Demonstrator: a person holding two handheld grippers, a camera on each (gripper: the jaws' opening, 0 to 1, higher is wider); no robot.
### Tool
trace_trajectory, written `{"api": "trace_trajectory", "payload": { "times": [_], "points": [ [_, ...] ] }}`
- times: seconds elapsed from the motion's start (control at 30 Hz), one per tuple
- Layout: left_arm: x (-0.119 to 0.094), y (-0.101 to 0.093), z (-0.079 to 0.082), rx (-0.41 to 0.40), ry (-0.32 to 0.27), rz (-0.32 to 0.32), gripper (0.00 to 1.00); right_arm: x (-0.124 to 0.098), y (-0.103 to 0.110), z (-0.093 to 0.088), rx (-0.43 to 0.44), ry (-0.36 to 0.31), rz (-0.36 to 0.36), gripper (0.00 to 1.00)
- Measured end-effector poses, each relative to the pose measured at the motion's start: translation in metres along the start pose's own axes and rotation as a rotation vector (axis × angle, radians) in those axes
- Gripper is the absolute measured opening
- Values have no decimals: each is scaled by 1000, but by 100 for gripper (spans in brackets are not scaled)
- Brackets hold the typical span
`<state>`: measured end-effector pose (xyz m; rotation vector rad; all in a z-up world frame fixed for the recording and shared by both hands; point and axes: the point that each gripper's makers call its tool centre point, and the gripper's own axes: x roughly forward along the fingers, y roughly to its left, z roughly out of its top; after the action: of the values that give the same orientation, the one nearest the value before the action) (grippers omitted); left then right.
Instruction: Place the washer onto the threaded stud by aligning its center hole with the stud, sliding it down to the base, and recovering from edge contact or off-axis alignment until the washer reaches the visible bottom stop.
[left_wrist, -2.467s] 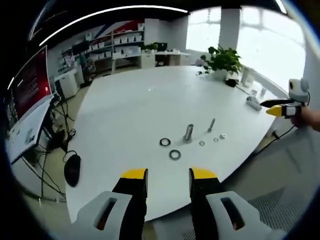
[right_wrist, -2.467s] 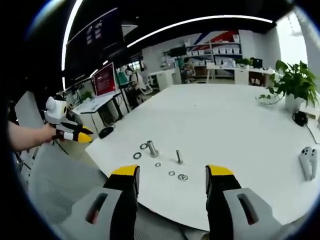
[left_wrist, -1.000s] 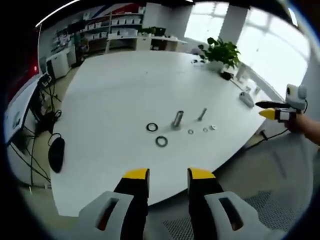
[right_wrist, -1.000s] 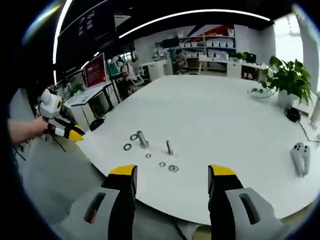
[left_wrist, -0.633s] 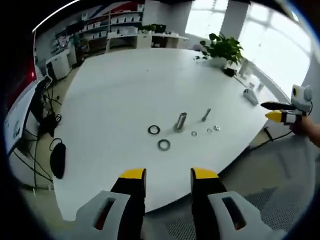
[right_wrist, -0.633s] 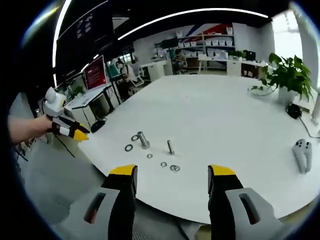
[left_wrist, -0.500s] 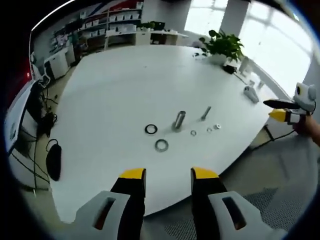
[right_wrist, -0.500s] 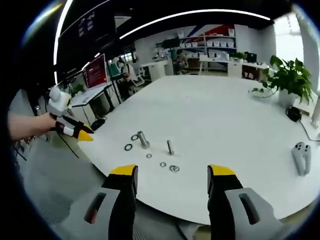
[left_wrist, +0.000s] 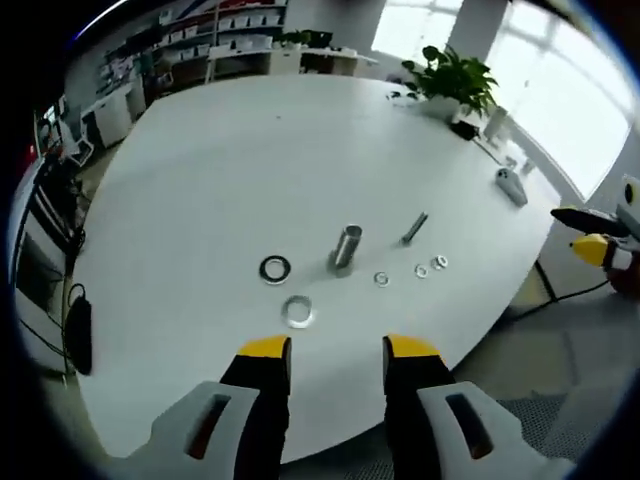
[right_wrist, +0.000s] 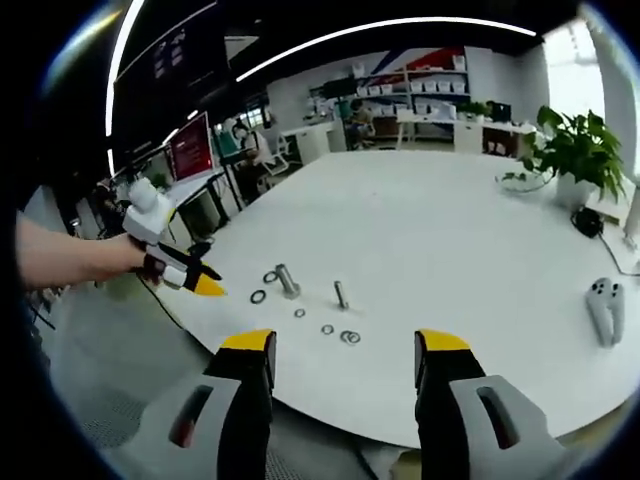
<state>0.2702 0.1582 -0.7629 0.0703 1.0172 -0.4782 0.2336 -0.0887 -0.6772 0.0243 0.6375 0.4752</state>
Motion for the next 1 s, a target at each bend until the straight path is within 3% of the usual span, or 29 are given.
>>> {"api": "trace_trajectory", "payload": {
  "times": [0.2,0.63,1.0],
  "points": [
    [26,13,-1,64,72,32,35,1,1,0,-9,3,2,58],
    [60,35,-7,101,197,43,34,1,1,-2,-17,12,6,57],
    [78,38,-3,175,247,56,31,1,-1,-3,-12,21,0,57]
  ]
}}
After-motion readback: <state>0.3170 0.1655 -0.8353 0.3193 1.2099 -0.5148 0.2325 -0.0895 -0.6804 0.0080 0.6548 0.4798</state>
